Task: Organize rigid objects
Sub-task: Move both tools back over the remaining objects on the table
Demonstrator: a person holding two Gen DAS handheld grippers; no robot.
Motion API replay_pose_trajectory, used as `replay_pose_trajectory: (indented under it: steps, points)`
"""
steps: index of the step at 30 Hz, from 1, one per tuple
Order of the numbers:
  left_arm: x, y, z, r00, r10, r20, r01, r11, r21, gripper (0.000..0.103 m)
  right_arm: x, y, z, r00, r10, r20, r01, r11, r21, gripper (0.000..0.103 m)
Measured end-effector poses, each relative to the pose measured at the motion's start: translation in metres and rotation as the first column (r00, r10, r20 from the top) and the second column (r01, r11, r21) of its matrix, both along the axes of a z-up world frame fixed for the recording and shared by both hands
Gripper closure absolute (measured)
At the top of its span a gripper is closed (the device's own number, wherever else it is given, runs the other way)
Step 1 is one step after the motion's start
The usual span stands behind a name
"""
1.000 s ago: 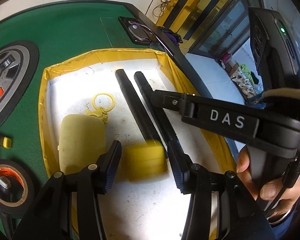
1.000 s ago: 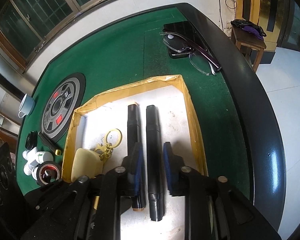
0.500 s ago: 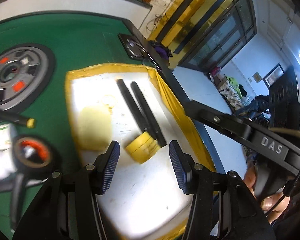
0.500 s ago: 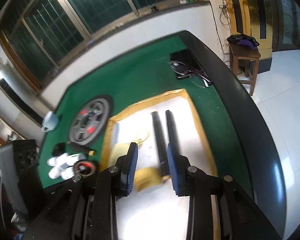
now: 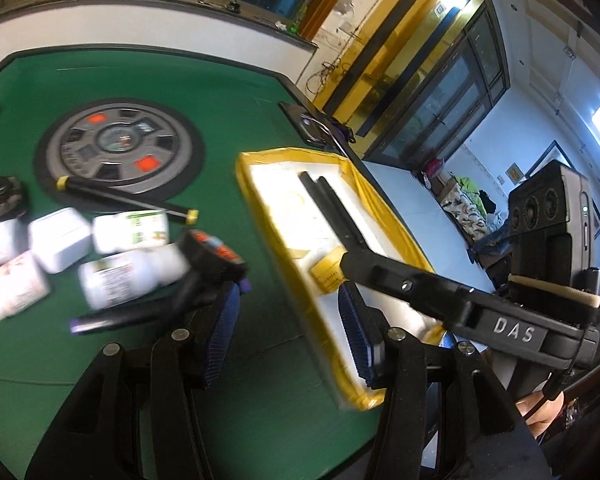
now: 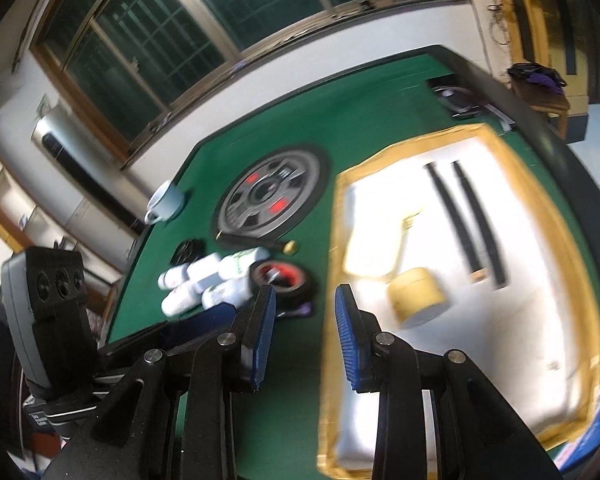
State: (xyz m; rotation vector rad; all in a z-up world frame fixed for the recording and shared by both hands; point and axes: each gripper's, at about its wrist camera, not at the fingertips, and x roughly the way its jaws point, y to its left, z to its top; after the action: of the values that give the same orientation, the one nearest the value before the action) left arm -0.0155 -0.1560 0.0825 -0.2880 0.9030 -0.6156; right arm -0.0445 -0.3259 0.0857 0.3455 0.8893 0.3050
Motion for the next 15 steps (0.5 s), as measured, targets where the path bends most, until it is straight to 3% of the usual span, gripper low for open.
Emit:
replay_pose_trajectory:
  steps: [9,15]
  points:
    - [-0.013,0.088,-0.012,0.994,0.104,0.044,-0.105,0.995,-0.001,0.053,0.0,0.055,-0.023,0.995,0.084,-0.055,-0.085,0.996,-0.01,0.076]
    - [-0.01,0.155,-0.035,0.964,0.262,0.043,-0.261,0.965,-0.027,0.053,0.004,0.081,-0.049,0.985,0.108,-0.133,-0.106,0.994,0.019,0.076]
